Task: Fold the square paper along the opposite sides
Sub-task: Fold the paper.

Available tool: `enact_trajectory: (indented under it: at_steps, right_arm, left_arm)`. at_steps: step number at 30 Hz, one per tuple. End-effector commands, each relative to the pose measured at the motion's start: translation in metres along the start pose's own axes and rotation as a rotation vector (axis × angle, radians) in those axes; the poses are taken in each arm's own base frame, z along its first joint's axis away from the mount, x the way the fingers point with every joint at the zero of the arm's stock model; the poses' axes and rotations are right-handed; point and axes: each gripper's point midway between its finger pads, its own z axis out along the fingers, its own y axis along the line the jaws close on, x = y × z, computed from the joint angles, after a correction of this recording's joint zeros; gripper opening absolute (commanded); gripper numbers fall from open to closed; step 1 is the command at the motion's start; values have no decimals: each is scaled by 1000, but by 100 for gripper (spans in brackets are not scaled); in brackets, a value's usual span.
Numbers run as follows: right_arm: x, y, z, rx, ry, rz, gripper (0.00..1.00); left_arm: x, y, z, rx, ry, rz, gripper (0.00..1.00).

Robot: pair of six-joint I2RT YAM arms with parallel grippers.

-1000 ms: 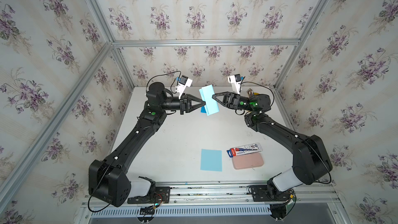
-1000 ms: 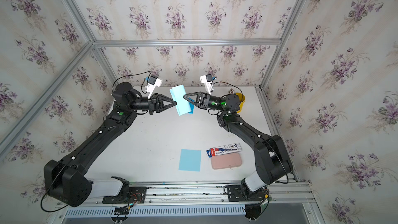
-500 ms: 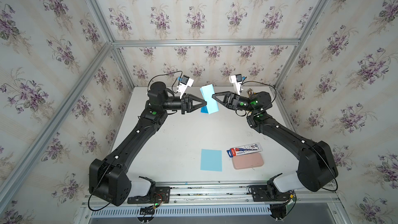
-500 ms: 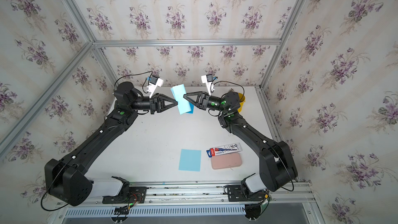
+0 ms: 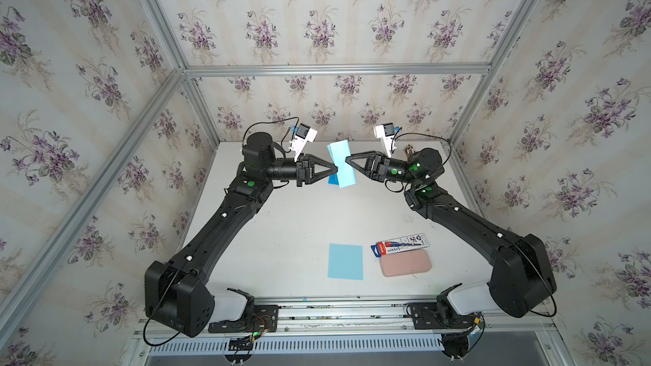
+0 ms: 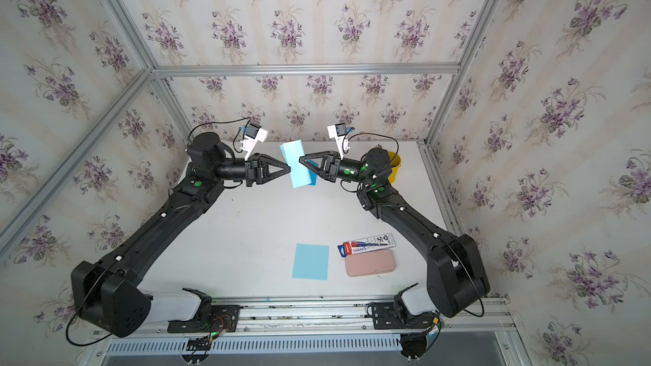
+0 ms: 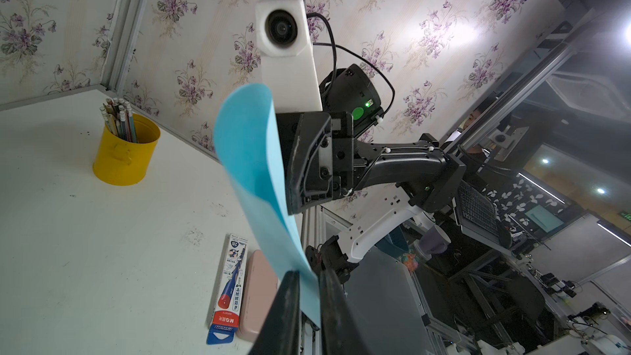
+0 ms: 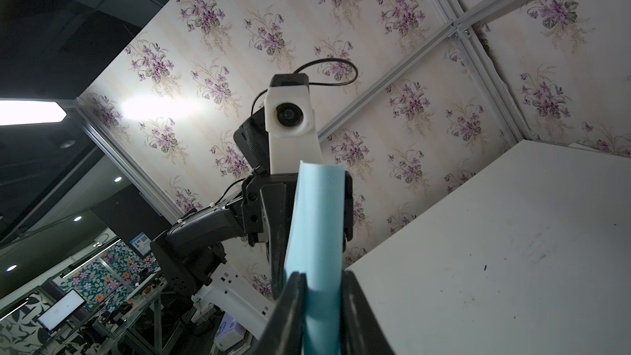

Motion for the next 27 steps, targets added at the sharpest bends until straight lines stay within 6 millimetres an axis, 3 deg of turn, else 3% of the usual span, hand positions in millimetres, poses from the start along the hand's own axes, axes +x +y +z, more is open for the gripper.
enact_trajectory:
  at_steps: [1,3,9,15,19,24,27]
  right_arm:
    - [-3,5,0,1,-4,-40,23]
    - [-3,5,0,4,-2,-44,23]
    - [-2,5,0,13,1,-52,23]
    - [-3,7,-1,10,-1,-59,25]
    - [-5,12,-2,-7,-1,-58,34]
    - [-10,22,-9,-81,-19,-14,55]
    - [-9,31,-12,-166,-19,34,60]
  left_arm:
    - [-1,-2,-1,-4,4,22,16]
    - [-2,-2,-1,-6,3,22,16]
    - [0,0,0,-25,5,20,0]
    - [1,-1,-2,-44,6,34,0]
    - [3,-2,-3,-47,8,51,0]
    - [3,-9,-2,-7,13,75,0]
    - [3,-11,-2,-6,12,86,0]
